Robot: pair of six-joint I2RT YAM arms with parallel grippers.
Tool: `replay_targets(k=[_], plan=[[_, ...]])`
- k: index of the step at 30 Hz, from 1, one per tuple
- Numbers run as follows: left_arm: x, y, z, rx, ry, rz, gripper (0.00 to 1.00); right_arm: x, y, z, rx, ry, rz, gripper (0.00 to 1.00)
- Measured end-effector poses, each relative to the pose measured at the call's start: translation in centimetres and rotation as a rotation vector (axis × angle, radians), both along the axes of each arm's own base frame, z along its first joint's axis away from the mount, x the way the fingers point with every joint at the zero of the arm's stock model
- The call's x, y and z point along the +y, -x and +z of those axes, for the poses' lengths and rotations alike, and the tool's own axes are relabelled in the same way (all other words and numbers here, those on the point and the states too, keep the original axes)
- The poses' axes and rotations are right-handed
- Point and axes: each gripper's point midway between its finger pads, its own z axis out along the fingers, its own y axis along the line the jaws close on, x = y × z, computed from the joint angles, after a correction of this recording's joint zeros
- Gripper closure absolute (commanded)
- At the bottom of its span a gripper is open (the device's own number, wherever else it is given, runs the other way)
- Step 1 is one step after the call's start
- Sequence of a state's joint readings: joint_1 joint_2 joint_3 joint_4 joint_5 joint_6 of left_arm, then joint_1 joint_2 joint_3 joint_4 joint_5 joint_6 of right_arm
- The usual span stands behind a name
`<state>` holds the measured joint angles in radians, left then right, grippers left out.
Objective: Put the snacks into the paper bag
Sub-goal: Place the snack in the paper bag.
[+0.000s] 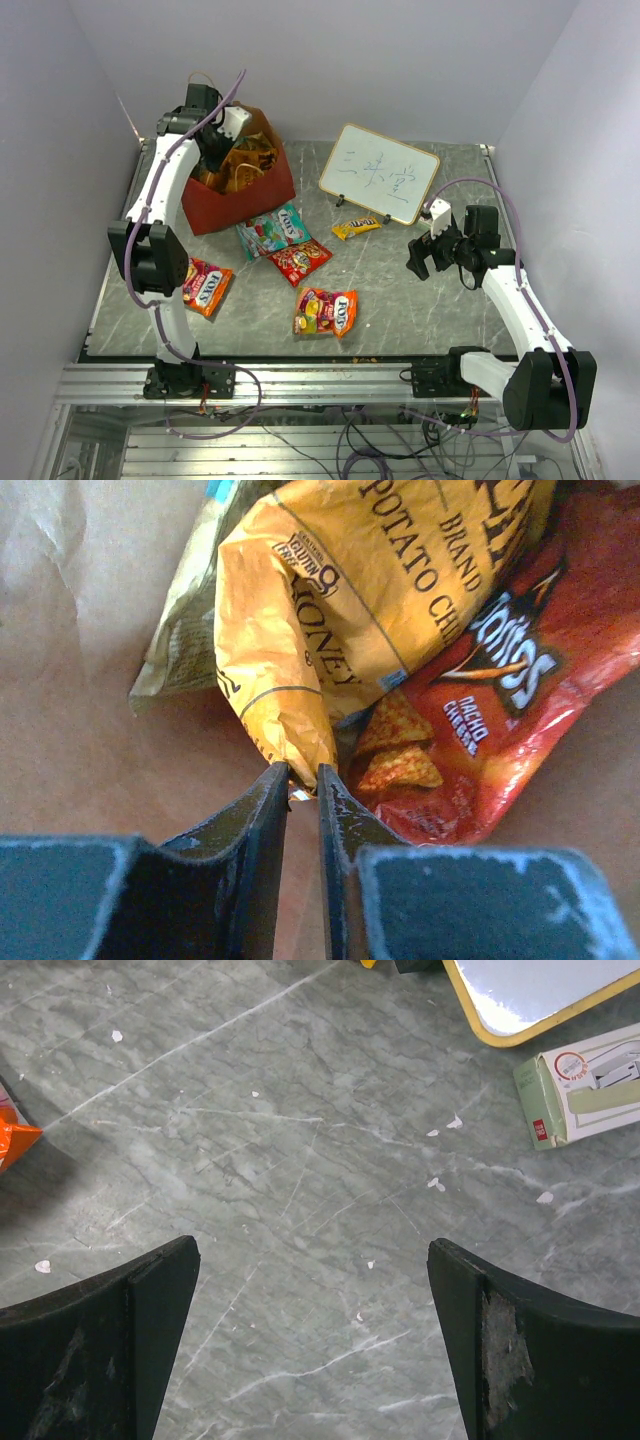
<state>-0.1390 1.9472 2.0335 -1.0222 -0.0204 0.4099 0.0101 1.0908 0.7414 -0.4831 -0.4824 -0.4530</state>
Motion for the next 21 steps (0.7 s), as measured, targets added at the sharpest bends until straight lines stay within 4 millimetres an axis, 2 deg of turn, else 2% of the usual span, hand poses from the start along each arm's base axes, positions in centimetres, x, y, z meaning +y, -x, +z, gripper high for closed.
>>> replay_targets(k=[2, 5, 7, 14, 18, 21], plan=[[0.5, 0.1, -0.5, 0.011, -0.023, 0.010, 0.68, 0.0, 0.0, 0.0, 0.000, 0.000, 0.000, 0.02], [1.3, 0.2, -0.8, 0.016, -0.055, 0.024, 0.56, 0.0, 0.0, 0.0, 0.000, 0.000, 0.000, 0.02], [1.7, 0.1, -0.8, 0.014, -0.070, 0.030, 0.51, 0.0, 0.0, 0.0, 0.000, 0.000, 0.000, 0.02], [1.8, -0.3, -0.6, -0.003, -0.072, 0.034, 0.43, 0.0, 0.0, 0.0, 0.000, 0.000, 0.000, 0.02], [1.8, -0.5, 0.3, -0.036, -0.066, 0.035, 0.40, 0.0, 0.0, 0.1, -0.003, 0.000, 0.000, 0.02], [1.8, -0.4, 2.6, -0.101, -0.056, 0.037, 0.36, 0.0, 0.0, 0.1, -0.005, 0.000, 0.001, 0.02]])
